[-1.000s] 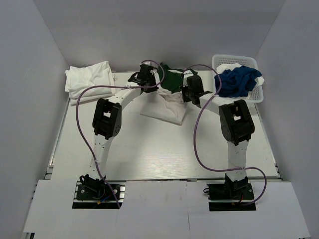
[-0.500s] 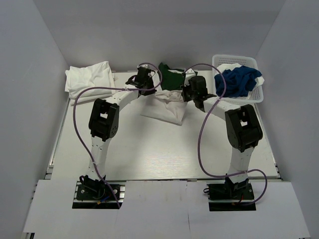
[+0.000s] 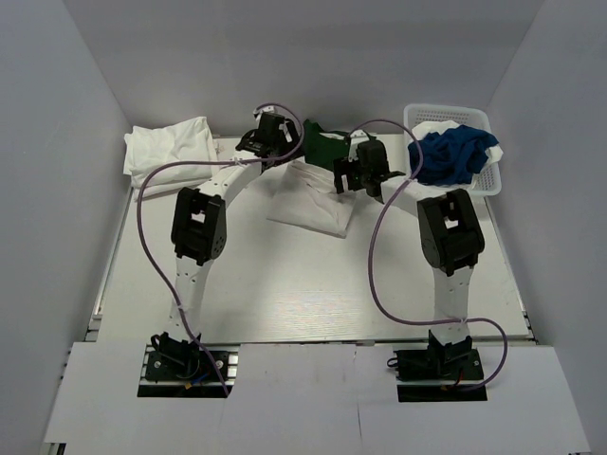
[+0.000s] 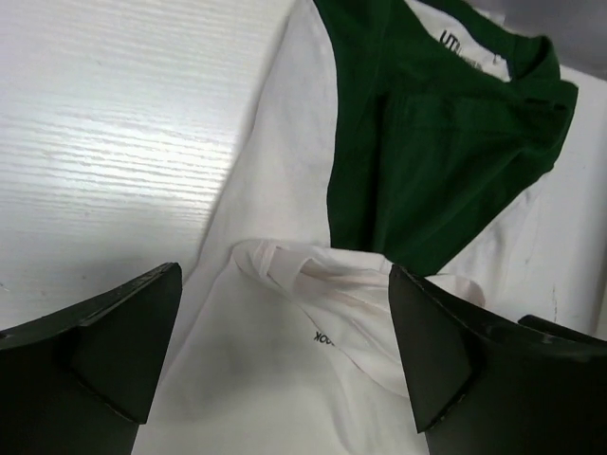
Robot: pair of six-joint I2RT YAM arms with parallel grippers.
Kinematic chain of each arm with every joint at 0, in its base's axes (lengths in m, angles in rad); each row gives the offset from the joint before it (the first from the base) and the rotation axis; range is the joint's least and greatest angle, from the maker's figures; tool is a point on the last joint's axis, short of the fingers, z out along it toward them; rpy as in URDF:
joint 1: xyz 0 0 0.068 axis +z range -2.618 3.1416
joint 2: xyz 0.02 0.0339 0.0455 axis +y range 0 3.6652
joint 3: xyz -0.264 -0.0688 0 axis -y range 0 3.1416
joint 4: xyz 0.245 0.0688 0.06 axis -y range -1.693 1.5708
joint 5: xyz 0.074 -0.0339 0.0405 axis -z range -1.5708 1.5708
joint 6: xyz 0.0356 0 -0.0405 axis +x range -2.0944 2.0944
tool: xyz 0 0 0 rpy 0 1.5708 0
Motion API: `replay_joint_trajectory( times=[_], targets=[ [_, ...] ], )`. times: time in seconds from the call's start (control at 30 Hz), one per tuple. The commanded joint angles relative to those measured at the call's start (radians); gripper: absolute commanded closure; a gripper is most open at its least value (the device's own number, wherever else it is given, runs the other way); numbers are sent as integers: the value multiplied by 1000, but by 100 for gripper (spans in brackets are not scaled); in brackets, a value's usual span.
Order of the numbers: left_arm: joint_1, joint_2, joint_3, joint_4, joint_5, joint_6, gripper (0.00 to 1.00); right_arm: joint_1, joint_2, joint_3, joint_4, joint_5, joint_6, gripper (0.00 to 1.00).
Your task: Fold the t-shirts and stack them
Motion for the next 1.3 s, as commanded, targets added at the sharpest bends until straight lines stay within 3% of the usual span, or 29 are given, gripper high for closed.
replay_joint_trajectory(
  times=[0.0,0.23,0.33,0.5,0.6,0.73,0.87,1.07,1.27],
  targets=[
    [13,-74,16,-24,-21,-6,0,1,-102,31,-23,-53,-2,10],
    [13,-323,-376,83,20,12,0,7,-303,-168,-16,-151,131,10],
    [4,-347,-458,25,61,23,0,13,-360,-298,88,-376,194,10],
    [-15,-356,-564,119,268,61,0,23,-298,-351,211,-598,304,10],
    [-15,-324,-585,140,304,71,0,23,-241,-358,257,-639,360,10],
    [6,-260,-585,100,327,61,0,1,-147,-343,257,-564,365,10],
    [16,-247,-585,34,249,71,0,-20,-107,-300,104,-420,332,10],
    [16,-247,-653,13,183,80,0,-82,-193,-343,3,-243,233,10],
    [4,-257,-662,52,299,90,0,-79,-328,-328,-22,-214,164,10]
  ],
)
